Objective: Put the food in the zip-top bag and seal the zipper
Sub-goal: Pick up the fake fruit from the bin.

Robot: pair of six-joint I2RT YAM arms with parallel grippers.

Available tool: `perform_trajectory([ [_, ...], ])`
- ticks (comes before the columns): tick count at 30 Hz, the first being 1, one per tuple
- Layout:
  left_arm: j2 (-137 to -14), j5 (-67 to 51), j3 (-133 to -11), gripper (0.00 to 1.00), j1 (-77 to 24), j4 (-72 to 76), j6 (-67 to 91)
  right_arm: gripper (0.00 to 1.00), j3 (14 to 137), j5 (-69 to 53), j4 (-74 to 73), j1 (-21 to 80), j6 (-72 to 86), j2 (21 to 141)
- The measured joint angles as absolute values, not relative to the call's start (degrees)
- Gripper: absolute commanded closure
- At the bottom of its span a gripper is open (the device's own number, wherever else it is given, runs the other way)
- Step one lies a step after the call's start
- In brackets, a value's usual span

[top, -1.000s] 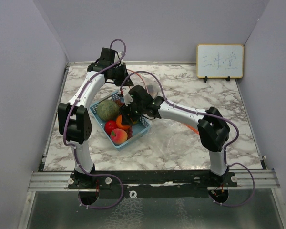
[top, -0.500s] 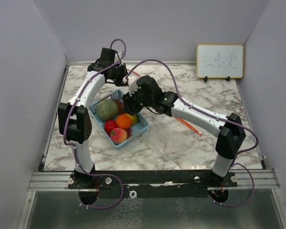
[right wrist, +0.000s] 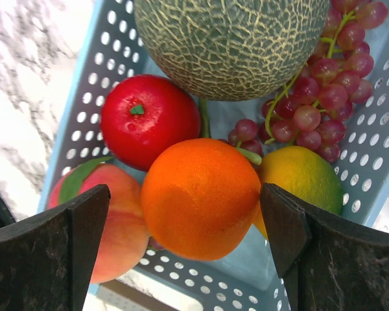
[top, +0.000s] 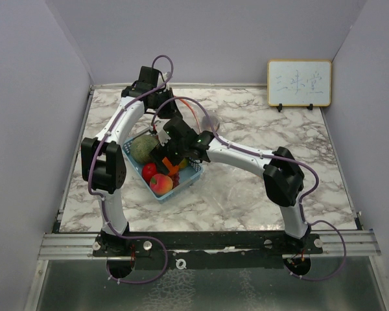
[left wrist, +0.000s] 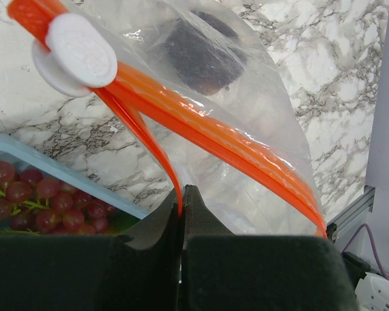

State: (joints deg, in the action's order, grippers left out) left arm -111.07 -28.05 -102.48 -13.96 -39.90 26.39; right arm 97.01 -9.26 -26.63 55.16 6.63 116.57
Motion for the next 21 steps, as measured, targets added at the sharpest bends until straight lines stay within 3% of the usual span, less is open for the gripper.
perform_trajectory([
  [8, -111.46, -28.05, -102.45, 1.0, -13.98, -39.9, 26.26, 0.02, 97.8, -6.02, -27.42, 55.86, 6.81, 118.96],
  [13, -111.66, -28.05, -102.48, 1.0, -14.0, -39.94, 26.22, 0.43, 98.21, -4.16, -27.57, 56.34, 6.59, 119.85],
  [16, -111.66, -28.03, -102.45, 1.0, -14.0, -39.94, 26.17, 0.5, 98.32, -2.09, -28.38, 56.55, 6.13, 119.87],
  [21, -111.66, -28.03, -102.48, 1.0, -14.0, -39.94, 26.06, 0.5, 98.52, 0.01, -30.04, 56.62, 5.32, 118.89],
])
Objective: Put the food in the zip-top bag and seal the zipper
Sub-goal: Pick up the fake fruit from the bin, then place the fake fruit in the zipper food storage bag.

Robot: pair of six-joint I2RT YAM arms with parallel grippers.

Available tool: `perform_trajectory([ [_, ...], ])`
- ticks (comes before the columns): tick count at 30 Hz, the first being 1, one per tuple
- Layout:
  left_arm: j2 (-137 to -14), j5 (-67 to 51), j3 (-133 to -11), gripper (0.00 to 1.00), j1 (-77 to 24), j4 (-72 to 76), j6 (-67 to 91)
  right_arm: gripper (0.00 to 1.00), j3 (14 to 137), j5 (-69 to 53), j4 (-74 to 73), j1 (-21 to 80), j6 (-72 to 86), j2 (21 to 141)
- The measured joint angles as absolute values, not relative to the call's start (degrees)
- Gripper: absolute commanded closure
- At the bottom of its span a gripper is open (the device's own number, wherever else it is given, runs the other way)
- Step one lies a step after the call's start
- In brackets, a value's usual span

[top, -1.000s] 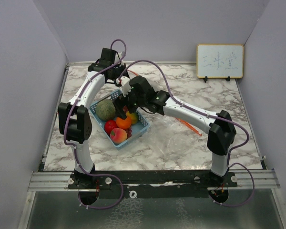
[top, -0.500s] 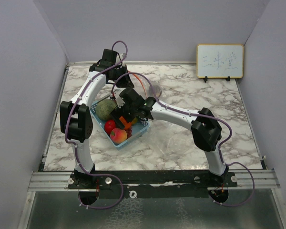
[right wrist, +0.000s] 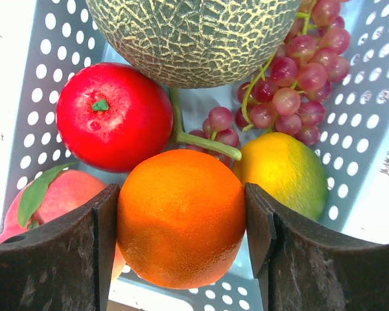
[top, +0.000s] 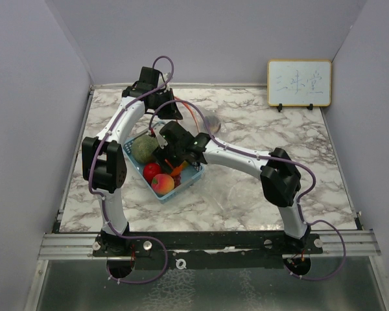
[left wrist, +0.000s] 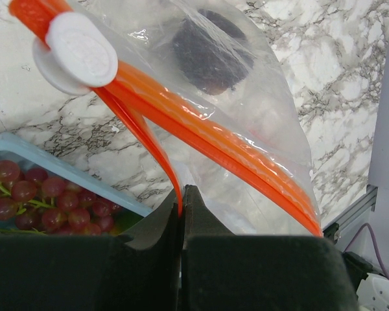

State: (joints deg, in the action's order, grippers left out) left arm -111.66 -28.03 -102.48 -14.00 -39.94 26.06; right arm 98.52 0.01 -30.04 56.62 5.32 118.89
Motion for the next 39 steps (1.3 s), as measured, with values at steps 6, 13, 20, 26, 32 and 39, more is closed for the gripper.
perform_trajectory([
  [6, -111.68, -28.03, -102.48, 1.0, -14.0, -39.94, 26.02, 0.49, 101.67, -0.38, -33.17, 56.62, 3.38, 113.54],
  [13, -111.68, -28.03, -102.48, 1.0, -14.0, -39.9, 26.04, 0.49, 107.55, -1.04, -32.73, 55.33, 2.11, 105.01],
  [20, -111.68, -28.03, -102.45, 1.0, -14.0, -39.9, 26.04, 0.5, 105.75, -4.67, -30.17, 46.54, 3.01, 104.03],
  [26, -111.68, -28.12, -101.89, 1.0, -14.0, -39.66, 26.04, 0.51, 104.25, -8.6, -29.02, 40.25, 4.32, 107.94],
  [32, -111.68, -28.14, -100.99, 1.0, -14.0, -39.38, 26.09, 0.51, 104.25, -11.66, -28.49, 40.45, 4.69, 109.01],
  [39, -111.66, -28.56, -100.73, 1.0, -14.0, -39.07, 26.15, 0.53, 104.27, -13.19, -27.88, 40.56, 5.56, 109.08],
])
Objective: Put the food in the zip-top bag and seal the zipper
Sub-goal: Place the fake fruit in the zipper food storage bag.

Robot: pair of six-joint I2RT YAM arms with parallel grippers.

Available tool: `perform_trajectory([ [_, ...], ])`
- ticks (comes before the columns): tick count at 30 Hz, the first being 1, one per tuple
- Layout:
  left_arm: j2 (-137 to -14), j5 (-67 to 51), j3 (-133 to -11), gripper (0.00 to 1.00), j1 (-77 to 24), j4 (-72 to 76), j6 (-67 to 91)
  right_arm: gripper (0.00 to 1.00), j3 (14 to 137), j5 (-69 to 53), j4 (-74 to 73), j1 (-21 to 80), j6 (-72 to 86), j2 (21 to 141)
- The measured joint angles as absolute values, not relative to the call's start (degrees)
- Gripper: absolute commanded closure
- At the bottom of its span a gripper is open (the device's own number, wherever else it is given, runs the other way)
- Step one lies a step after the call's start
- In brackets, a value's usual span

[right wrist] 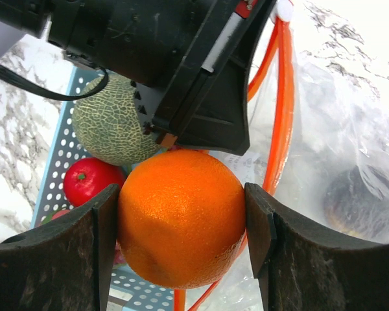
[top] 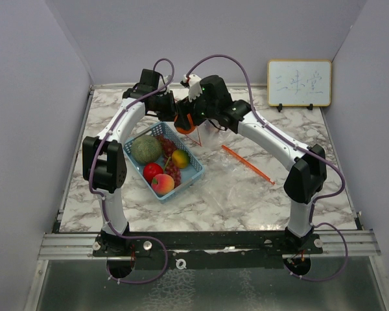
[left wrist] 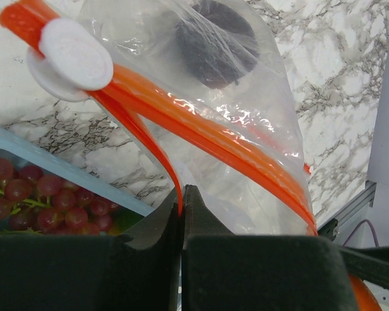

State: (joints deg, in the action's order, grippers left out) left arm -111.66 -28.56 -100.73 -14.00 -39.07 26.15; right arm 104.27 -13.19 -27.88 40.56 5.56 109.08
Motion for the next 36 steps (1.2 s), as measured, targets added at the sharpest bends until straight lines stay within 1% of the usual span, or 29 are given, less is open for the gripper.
perform_trajectory([
  [3, -111.66, -29.1, -100.73, 1.0, -14.0, -39.07, 26.17, 0.53, 104.18, -11.05, -27.92, 40.56, 5.37, 109.21],
  [9, -111.63, -30.22, -100.73, 1.0, -14.0, -39.11, 26.22, 0.52, 103.63, -0.38, -28.73, 40.56, 4.6, 109.45],
  [11, -111.55, -30.65, -100.73, 1.0, -14.0, -39.16, 26.24, 0.48, 103.63, 3.79, -28.75, 40.56, 4.1, 109.78],
  [13, -111.28, -30.96, -100.73, 1.0, -14.0, -39.18, 26.39, 0.39, 103.63, 7.79, -28.8, 40.56, 3.51, 110.28],
  [18, -110.67, -32.73, -100.82, 1.0, -14.02, -39.07, 27.62, 0.02, 103.61, 14.22, -29.19, 40.56, 2.0, 111.09],
  [19, -110.67, -33.12, -100.92, 1.0, -14.02, -39.03, 27.92, 0.0, 103.61, 14.72, -29.12, 40.56, 1.58, 111.09],
  [22, -110.69, -33.78, -101.95, 1.0, -14.22, -39.05, 28.86, 0.0, 103.59, 15.73, -29.1, 40.56, 0.4, 111.09],
  [26, -110.69, -34.39, -104.62, 1.0, -14.72, -38.87, 29.8, 0.0, 103.59, 14.28, -29.06, 40.56, -0.38, 110.87],
  [32, -110.85, -34.5, -105.86, 1.0, -15.27, -38.59, 30.33, 0.0, 103.59, 3.6, -29.5, 40.73, -0.64, 106.43],
  [36, -111.63, -34.48, -106.52, 1.0, -15.51, -38.59, 30.3, 0.0, 102.94, -1.89, -29.5, 44.56, -0.84, 99.77],
])
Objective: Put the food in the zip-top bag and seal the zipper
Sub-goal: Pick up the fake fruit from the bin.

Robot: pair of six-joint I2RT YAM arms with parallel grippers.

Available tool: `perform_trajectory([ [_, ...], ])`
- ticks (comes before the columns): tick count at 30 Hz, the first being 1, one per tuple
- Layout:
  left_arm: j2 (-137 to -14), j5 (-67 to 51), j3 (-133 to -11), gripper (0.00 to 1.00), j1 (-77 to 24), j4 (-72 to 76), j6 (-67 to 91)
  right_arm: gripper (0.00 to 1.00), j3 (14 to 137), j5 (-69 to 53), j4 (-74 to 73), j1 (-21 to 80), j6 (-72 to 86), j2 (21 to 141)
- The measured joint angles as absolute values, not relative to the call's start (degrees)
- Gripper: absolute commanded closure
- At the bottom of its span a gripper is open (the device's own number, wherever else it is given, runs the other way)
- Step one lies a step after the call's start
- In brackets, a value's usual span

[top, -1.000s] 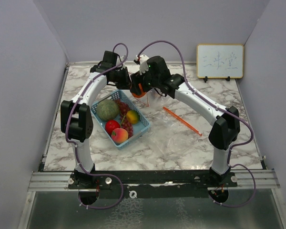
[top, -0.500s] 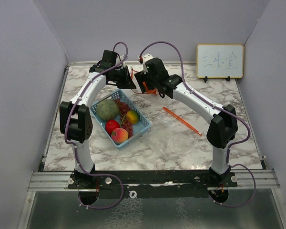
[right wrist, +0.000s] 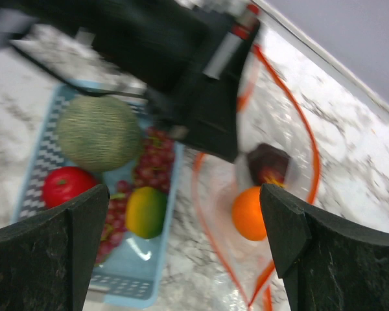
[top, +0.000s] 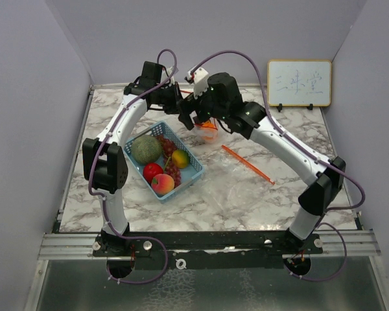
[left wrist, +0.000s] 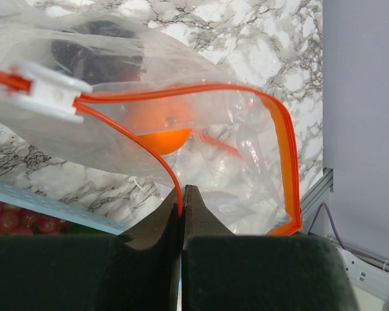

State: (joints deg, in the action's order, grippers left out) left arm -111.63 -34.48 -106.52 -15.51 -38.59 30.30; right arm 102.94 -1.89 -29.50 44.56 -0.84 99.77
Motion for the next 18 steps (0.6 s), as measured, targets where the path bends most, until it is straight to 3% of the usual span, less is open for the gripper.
perform_trajectory([
  [7, -112.25, -34.15, -106.52, 1.0, -15.51, -38.7, 29.82, 0.02, 98.61, -12.36, -28.69, 55.16, -0.08, 96.2],
  [18, -112.88, -33.52, -106.5, 1.0, -15.7, -39.62, 28.77, 0.02, 93.67, -19.29, -30.24, 56.34, 3.77, 108.49],
])
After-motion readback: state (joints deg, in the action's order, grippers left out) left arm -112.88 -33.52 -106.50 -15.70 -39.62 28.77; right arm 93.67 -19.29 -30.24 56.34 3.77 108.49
